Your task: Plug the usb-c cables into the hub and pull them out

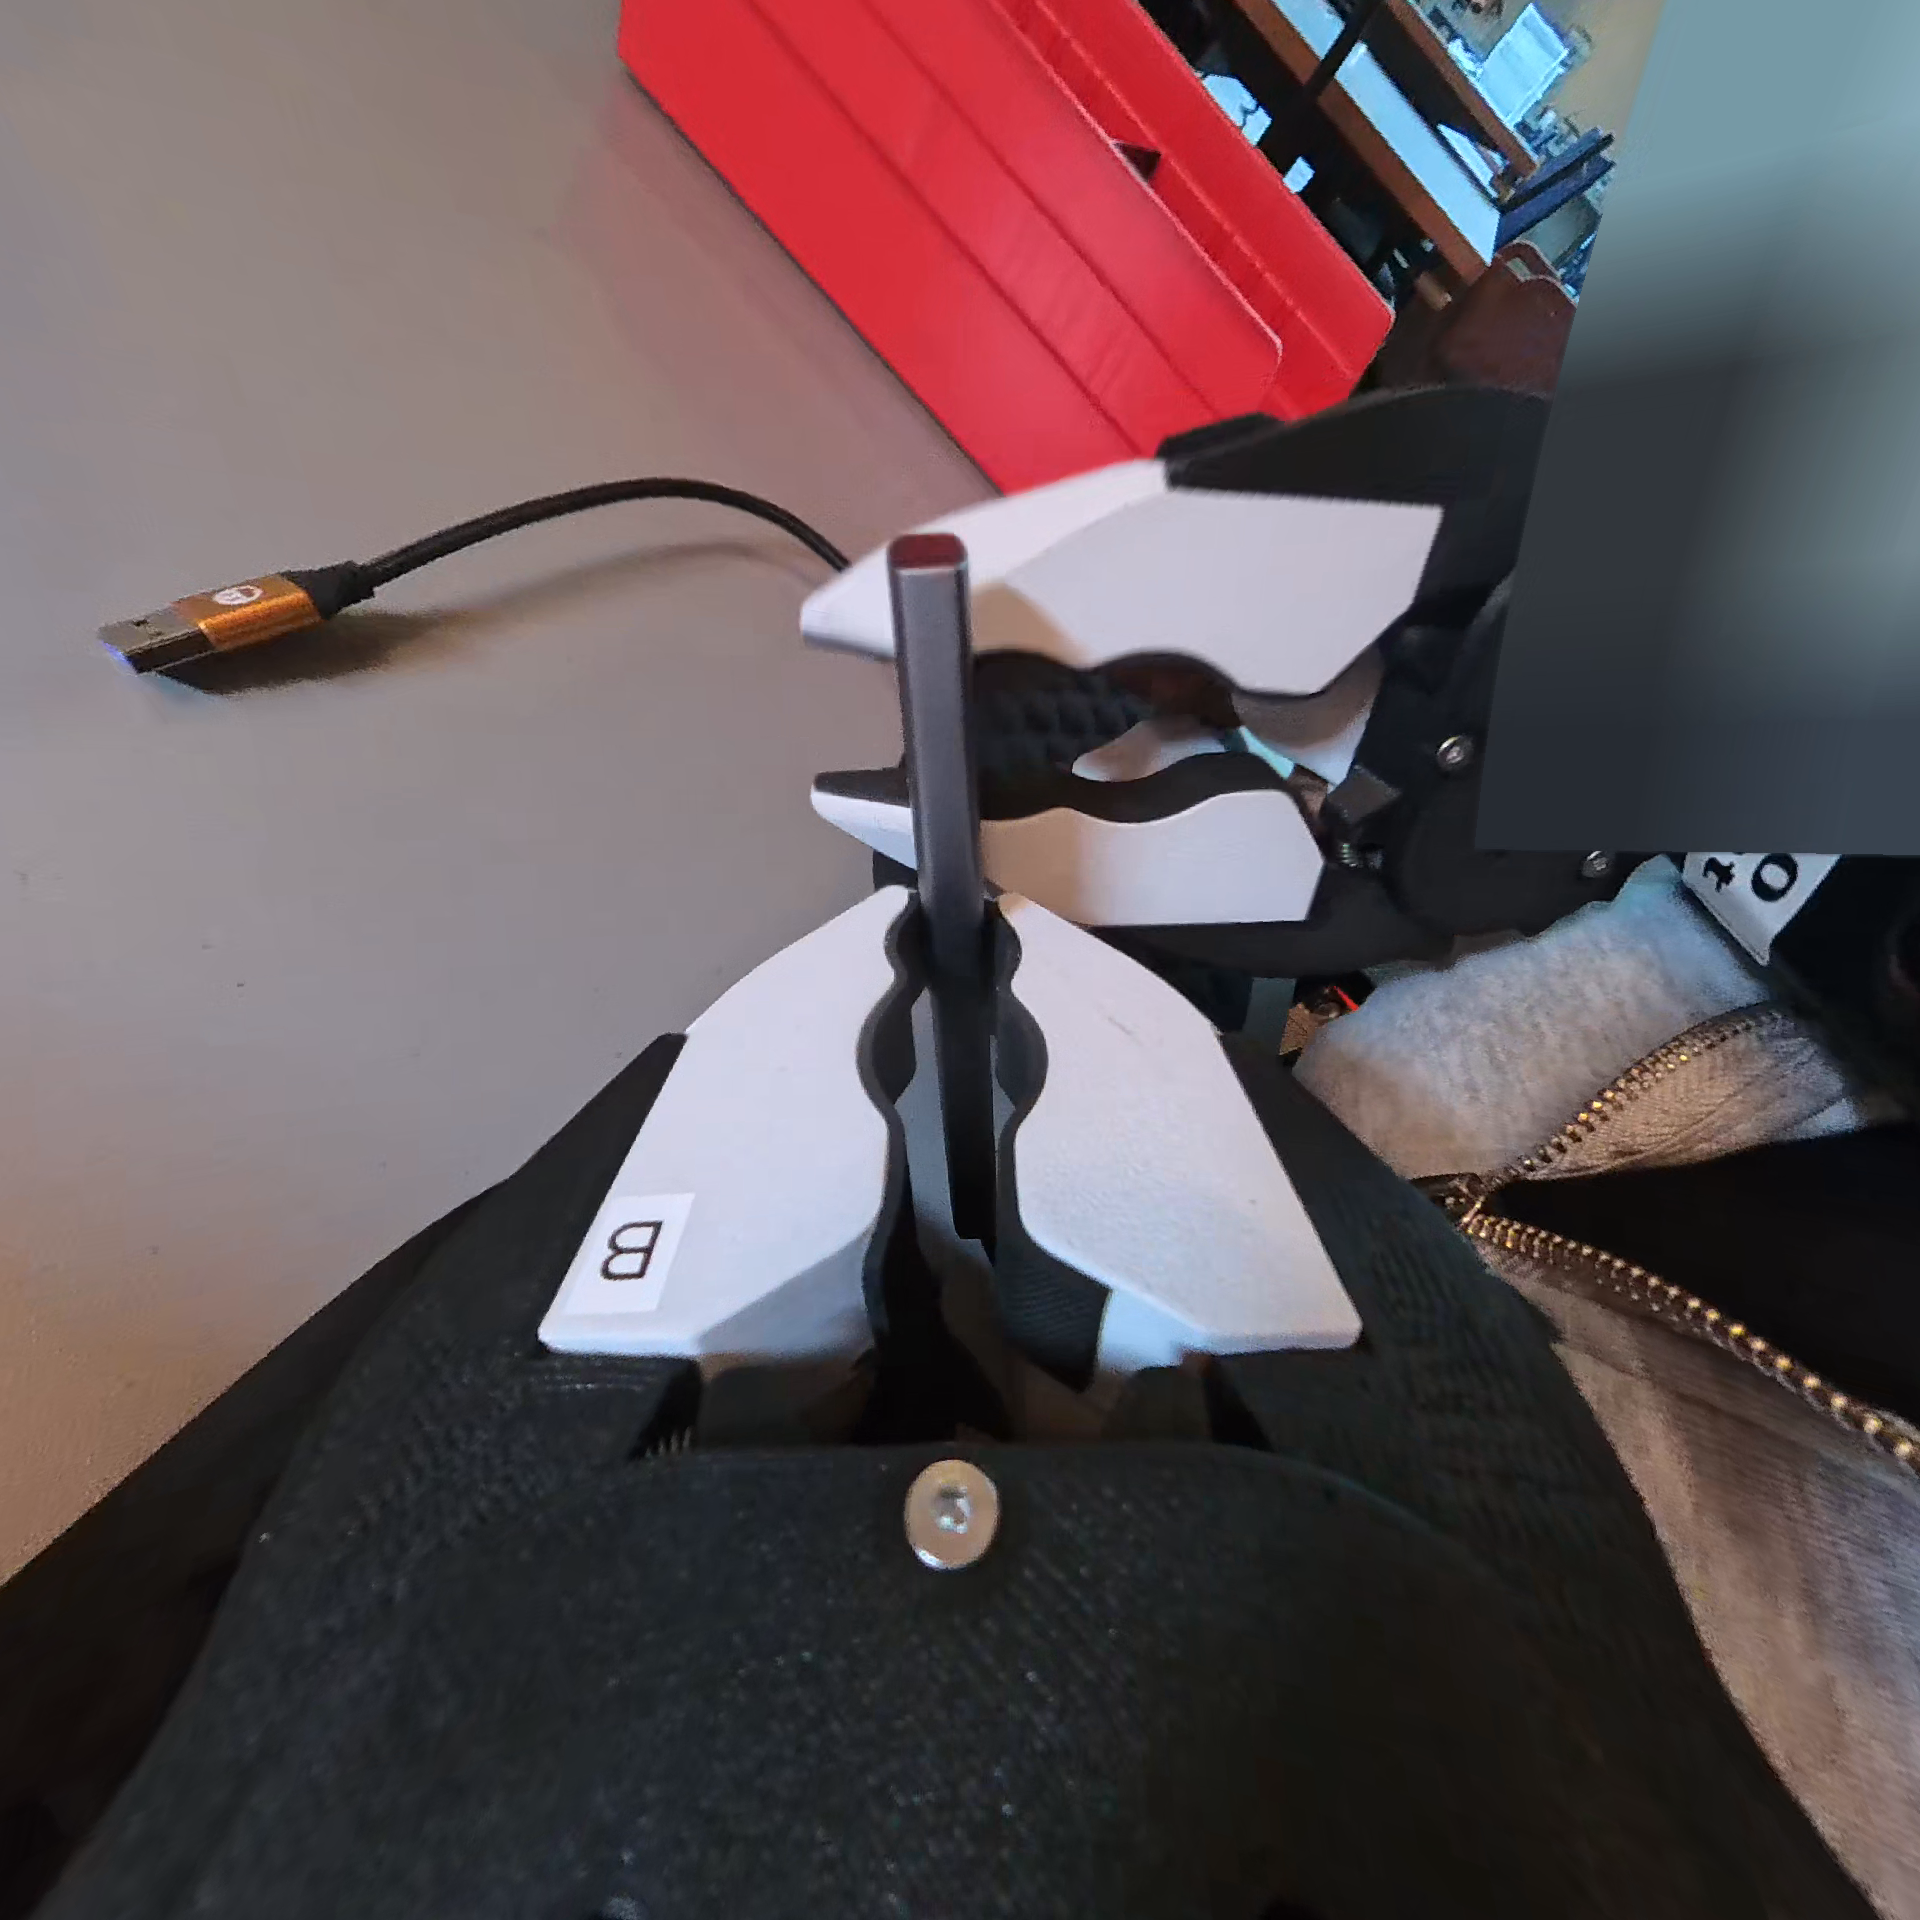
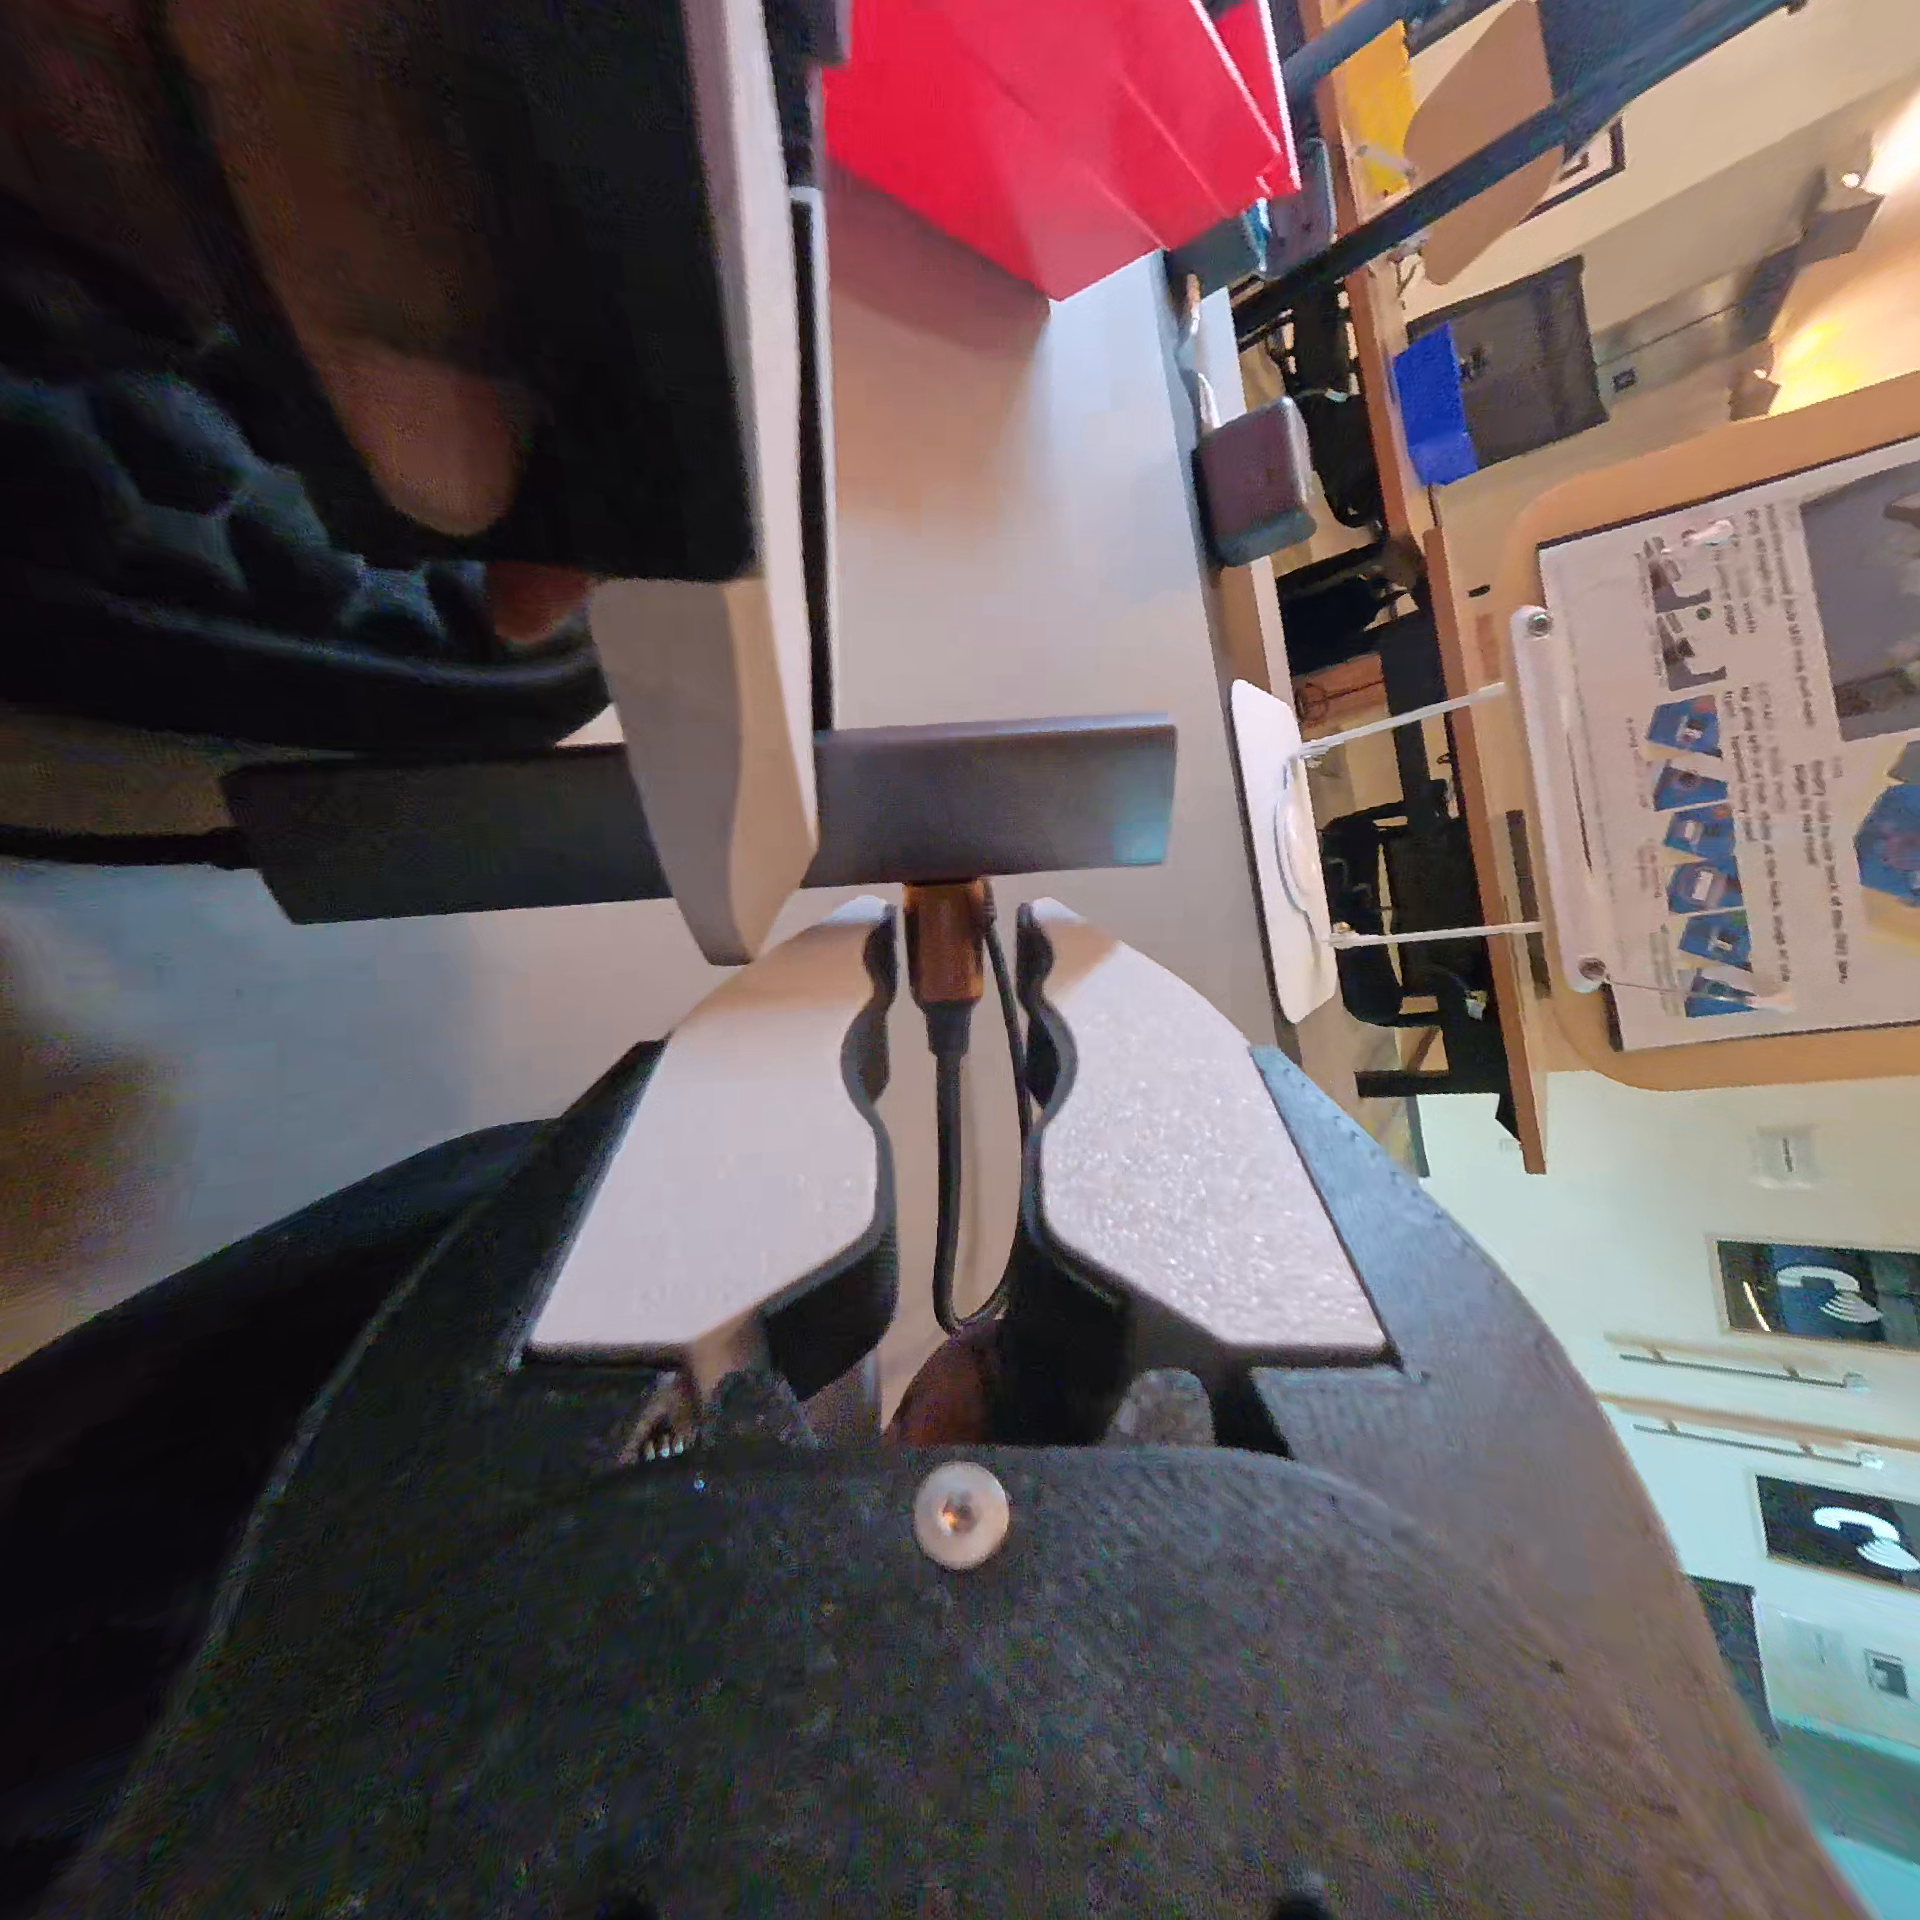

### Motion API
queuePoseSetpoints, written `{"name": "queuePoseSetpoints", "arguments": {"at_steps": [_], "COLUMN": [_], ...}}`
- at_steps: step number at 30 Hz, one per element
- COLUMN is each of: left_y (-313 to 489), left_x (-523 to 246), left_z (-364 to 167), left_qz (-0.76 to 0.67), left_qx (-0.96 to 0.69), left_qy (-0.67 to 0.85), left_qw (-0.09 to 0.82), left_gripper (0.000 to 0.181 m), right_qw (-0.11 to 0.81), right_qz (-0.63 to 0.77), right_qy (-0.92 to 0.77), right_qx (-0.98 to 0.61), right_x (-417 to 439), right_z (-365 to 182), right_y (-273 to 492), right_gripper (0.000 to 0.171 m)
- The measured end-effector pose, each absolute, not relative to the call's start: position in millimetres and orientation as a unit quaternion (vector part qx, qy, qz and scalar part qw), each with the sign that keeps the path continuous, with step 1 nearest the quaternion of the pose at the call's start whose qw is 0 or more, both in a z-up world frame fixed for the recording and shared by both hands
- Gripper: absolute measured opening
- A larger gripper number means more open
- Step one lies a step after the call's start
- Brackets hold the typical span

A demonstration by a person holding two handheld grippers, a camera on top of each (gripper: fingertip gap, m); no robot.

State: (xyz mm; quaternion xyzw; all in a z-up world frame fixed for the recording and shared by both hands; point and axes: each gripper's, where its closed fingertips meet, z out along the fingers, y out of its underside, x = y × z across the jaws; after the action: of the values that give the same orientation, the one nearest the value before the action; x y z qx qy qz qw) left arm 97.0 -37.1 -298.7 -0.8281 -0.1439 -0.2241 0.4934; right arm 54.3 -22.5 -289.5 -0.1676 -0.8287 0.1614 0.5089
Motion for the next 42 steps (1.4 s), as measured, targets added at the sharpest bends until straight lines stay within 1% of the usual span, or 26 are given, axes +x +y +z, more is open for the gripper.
{"name": "queuePoseSetpoints", "arguments": {"at_steps": [1,2,6,7,8,9,11,13,14,15,16,20,24,28,31,32,34,37,39,41,42], "left_y": [-37,-38,-39,-39,-38,-36,-32,-27,-25,-26,-28,-36,-46,-55,-61,-62,-62,-56,-51,-49,-47], "left_x": [96,96,95,90,82,73,67,73,74,72,71,75,78,77,80,81,81,79,75,70,72], "left_z": [-300,-300,-298,-294,-285,-273,-258,-265,-264,-262,-257,-269,-284,-286,-281,-279,-276,-279,-281,-283,-283], "left_qz": [-0.221,-0.224,-0.232,-0.226,-0.218,-0.224,-0.263,-0.292,-0.300,-0.307,-0.321,-0.315,-0.220,-0.196,-0.179,-0.179,-0.174,-0.214,-0.246,-0.259,-0.263], "left_qx": [-0.831,-0.830,-0.830,-0.826,-0.812,-0.789,-0.757,-0.762,-0.752,-0.738,-0.718,-0.721,-0.774,-0.782,-0.787,-0.787,-0.785,-0.768,-0.753,-0.744,-0.746], "left_qy": [-0.145,-0.147,-0.129,-0.125,-0.130,-0.146,-0.166,-0.168,-0.177,-0.183,-0.187,-0.200,-0.230,-0.253,-0.241,-0.238,-0.228,-0.246,-0.256,-0.268,-0.261], "left_qw": [0.490,0.489,0.491,0.501,0.525,0.553,0.575,0.553,0.559,0.573,0.588,0.584,0.548,0.535,0.539,0.541,0.549,0.552,0.554,0.555,0.554], "left_gripper": [0.011,0.011,0.011,0.014,0.030,0.038,0.040,0.040,0.041,0.032,0.013,0.012,0.012,0.012,0.012,0.011,0.012,0.011,0.011,0.011,0.011], "right_qw": [0.506,0.505,0.507,0.504,0.498,0.496,0.498,0.503,0.502,0.501,0.499,0.457,0.402,0.369,0.360,0.358,0.358,0.349,0.329,0.316,0.312], "right_qz": [0.166,0.167,0.172,0.173,0.176,0.183,0.194,0.199,0.199,0.202,0.206,0.228,0.242,0.258,0.249,0.247,0.233,0.234,0.245,0.279,0.298], "right_qy": [-0.831,-0.832,-0.831,-0.833,-0.836,-0.835,-0.832,-0.829,-0.830,-0.830,-0.830,-0.845,-0.867,-0.877,-0.884,-0.886,-0.891,-0.896,-0.897,-0.889,-0.885], "right_qx": [-0.162,-0.157,-0.149,-0.151,-0.148,-0.149,-0.147,-0.140,-0.140,-0.139,-0.141,-0.156,-0.170,-0.168,-0.164,-0.162,-0.155,-0.146,-0.162,-0.180,-0.173], "right_x": [55,55,54,54,55,56,56,55,54,55,55,60,67,69,71,72,72,72,71,69,70], "right_z": [-291,-291,-290,-290,-293,-293,-292,-289,-289,-289,-290,-303,-317,-321,-322,-321,-317,-320,-321,-314,-309], "right_y": [-25,-26,-28,-28,-29,-31,-35,-38,-37,-38,-38,-47,-53,-58,-51,-49,-44,-45,-44,-46,-52], "right_gripper": [0.015,0.013,0.013,0.013,0.013,0.013,0.013,0.013,0.013,0.013,0.013,0.014,0.017,0.021,0.017,0.012,0.011,0.007,0.010,0.022,0.025]}}
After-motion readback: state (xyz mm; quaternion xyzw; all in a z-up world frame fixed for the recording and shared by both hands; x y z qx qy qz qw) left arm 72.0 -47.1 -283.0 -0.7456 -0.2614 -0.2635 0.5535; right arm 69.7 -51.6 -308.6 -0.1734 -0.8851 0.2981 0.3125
